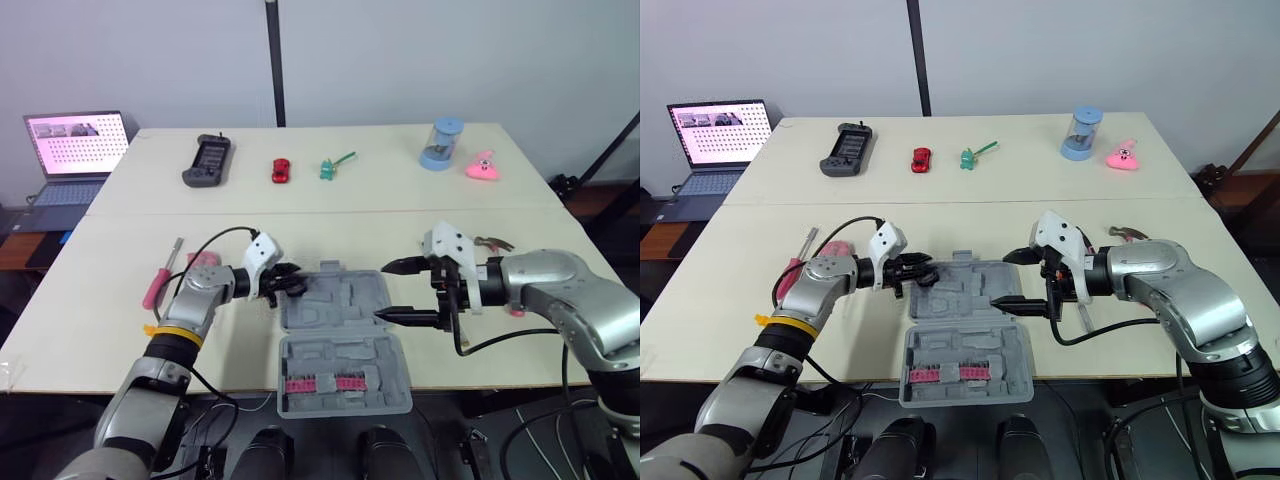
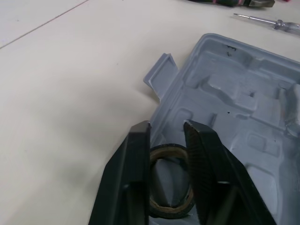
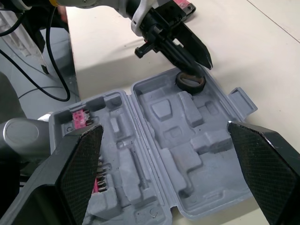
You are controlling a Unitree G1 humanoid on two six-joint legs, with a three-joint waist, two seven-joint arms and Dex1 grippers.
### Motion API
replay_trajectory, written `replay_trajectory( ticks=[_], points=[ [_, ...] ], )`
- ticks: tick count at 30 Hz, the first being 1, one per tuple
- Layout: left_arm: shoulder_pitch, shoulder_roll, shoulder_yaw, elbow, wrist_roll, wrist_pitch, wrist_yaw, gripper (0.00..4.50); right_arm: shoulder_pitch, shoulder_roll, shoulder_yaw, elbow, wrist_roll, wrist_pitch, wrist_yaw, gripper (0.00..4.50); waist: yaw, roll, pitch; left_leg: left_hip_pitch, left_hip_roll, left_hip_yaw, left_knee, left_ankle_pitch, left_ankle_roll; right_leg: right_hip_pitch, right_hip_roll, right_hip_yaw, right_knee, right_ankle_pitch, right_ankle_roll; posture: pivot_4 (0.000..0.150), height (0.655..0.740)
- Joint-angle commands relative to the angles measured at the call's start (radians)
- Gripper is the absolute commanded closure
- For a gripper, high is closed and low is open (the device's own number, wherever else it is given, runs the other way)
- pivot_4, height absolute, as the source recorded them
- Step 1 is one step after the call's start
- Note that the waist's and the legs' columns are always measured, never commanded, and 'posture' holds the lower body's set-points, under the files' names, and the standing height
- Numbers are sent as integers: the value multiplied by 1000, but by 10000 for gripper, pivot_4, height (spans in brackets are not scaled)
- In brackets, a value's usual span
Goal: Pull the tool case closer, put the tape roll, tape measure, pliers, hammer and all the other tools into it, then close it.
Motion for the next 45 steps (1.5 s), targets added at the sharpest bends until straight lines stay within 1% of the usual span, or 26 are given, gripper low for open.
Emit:
replay_trajectory(
  ticks=[1,7,10,14,22,26,28,30,32,34,35,38,42,43,45],
  points=[
    [13,9,-5,-17,7,-37,-16,30265,-11,-8,-19,-12,-2,-13,0,0,0,0,0,0,0,0,0,0,0,0,0,0,0,0,0,1500,6753],
    [12,-3,-14,33,33,-68,5,30265,-11,-11,-19,-11,-6,-15,0,0,0,0,0,0,0,0,0,0,0,0,0,0,0,0,0,1500,6753],
    [10,-4,-41,120,91,-113,40,30265,-11,-12,-17,-11,-18,-23,-3,0,1,0,0,0,0,0,0,0,0,0,0,0,0,0,0,1500,6753],
    [21,-13,-57,178,104,-139,33,30265,-9,-14,-20,-12,-21,-24,-2,0,-2,0,-1,1,0,0,0,0,0,0,0,0,1,0,0,1500,6753],
    [13,-7,-59,177,98,-128,17,30265,-7,-13,-21,-8,-24,-24,-1,0,-1,0,-1,2,0,1,0,0,0,1,0,0,2,0,0,1500,6753],
    [5,-5,-12,127,53,-174,22,30265,4,-9,-18,8,-32,-41,8,0,-1,0,-1,2,0,1,0,0,0,1,0,0,2,0,0,1500,6753],
    [7,5,24,92,19,-182,21,30265,28,0,-33,48,-35,-75,16,0,-1,0,-1,2,0,1,0,0,0,1,0,0,2,0,0,1500,6753],
    [21,32,61,52,-4,-191,26,30265,53,-17,-39,108,-58,-113,34,0,-1,-1,-1,2,0,1,0,0,0,0,0,0,2,0,0,1500,6753],
    [53,71,108,-14,-35,-181,29,25167,81,-52,-41,177,-118,-184,38,0,-2,0,-1,2,0,1,0,0,0,0,0,0,2,0,0,1500,6753],
    [83,103,144,-65,-59,-162,32,18902,99,-61,-56,224,-154,-240,30,0,-2,0,-1,2,0,1,0,0,0,0,0,0,2,0,0,1500,6753],
    [111,128,165,-97,-67,-157,34,14656,114,-58,-79,242,-152,-264,28,0,-4,0,-1,2,0,1,0,0,0,0,0,0,2,0,0,1500,6753],
    [276,242,293,-217,-120,-132,51,351,196,-28,-185,343,-157,-400,14,0,-9,0,-1,2,3,1,0,0,0,0,0,0,2,0,0,1500,6753],
    [475,305,438,-339,-179,-103,102,351,259,4,-283,436,-136,-472,2,0,-4,0,-1,3,4,3,-1,0,0,0,-1,1,2,0,0,1500,6753],
    [516,310,467,-359,-187,-101,117,351,271,1,-294,452,-143,-481,2,0,-1,0,-1,3,4,3,-1,0,0,0,-1,1,2,0,0,1500,6753],
    [673,291,586,-420,-223,-122,157,351,323,0,-355,500,-141,-520,2,0,4,1,-1,4,4,2,0,0,0,2,-2,1,2,0,0,1500,6753]
  ],
)
